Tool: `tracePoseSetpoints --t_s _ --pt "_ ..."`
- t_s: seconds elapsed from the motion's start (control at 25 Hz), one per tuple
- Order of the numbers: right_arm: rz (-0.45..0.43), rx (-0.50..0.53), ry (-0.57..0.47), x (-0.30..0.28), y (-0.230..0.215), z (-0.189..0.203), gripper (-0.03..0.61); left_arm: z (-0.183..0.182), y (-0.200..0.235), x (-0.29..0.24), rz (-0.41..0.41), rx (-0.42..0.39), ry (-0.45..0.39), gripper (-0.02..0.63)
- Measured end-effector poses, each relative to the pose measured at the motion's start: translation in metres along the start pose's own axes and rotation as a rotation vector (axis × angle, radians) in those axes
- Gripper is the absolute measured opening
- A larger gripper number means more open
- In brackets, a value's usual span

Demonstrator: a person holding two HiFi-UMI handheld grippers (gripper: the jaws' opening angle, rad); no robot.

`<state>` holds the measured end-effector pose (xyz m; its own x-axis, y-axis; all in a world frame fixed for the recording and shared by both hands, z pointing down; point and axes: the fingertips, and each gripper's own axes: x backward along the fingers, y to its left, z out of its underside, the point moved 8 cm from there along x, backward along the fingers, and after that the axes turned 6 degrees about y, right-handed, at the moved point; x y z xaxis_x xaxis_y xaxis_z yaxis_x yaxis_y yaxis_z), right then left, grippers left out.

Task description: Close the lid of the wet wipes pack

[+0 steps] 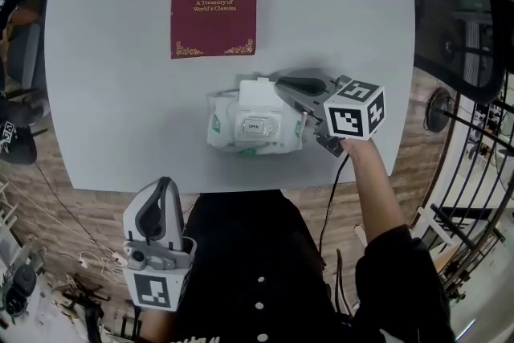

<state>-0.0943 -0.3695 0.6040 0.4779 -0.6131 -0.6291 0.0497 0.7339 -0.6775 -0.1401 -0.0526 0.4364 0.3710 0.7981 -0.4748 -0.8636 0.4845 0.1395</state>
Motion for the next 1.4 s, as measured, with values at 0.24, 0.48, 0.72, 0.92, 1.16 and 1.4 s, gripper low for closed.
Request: tracePoseSetpoints --t_s 0.24,0.48,0.72,0.92,1.16,1.4 --pt "-0.009 0.202 -0.086 0.015 0.022 -0.004 0.048 -0.002 -0.005 0.004 0.003 -0.003 -0.022 0.015" --pt "0.104 0.670 -0.117 0.025 0.064 0.006 0.043 -0.004 -0.017 0.010 0.021 -0.015 -0.039 0.015" --pt "0.226 1.016 -0.071 0.025 0.091 0.034 0.043 0.001 -0.026 0.019 0.021 -0.017 -0.046 0.015" --pt "0.231 1.159 0.017 0.013 0.101 0.059 0.046 0.005 -0.032 0.025 0.020 -0.020 -0.055 0.015" --pt "0.184 1.127 0.093 0.003 0.102 0.072 0.093 0.011 -0.036 0.032 -0.002 -0.009 -0.046 0.015" --pt "0.101 1.051 0.132 -0.008 0.103 0.080 0.155 0.017 -0.039 0.037 -0.018 0.002 -0.039 0.015"
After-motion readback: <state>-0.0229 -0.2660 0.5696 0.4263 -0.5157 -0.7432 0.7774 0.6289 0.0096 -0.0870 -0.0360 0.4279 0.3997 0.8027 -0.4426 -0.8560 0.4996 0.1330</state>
